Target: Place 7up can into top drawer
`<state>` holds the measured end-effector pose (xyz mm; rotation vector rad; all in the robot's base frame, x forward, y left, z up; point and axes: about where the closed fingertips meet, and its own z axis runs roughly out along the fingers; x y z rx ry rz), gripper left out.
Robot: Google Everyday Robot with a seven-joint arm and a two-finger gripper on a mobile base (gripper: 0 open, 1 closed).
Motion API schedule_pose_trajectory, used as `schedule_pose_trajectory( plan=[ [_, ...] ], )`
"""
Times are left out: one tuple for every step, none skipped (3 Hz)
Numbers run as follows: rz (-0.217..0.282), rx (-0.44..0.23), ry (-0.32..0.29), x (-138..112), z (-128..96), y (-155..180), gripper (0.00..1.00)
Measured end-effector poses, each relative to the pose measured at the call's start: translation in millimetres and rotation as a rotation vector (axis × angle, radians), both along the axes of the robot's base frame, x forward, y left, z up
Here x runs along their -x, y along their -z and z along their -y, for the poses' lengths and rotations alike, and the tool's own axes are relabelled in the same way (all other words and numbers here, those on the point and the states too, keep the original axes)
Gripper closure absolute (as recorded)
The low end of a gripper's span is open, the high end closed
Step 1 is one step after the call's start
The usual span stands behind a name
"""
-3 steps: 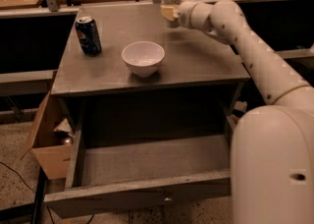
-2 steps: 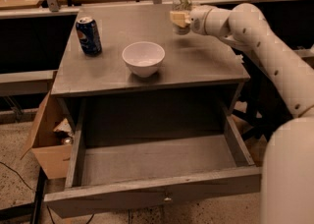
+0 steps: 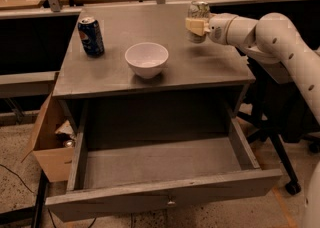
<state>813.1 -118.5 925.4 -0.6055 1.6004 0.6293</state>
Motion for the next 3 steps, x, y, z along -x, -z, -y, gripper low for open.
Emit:
schedule_pose_trajectory(
  plan=[
    [0.003,-0.029,-0.007,25,7,-11,1.00],
    [-0.009,-0.073,0.005,84,25,-38,1.00],
    [-0.040,-0.089,-0.010,142,28,-47,1.00]
  ],
)
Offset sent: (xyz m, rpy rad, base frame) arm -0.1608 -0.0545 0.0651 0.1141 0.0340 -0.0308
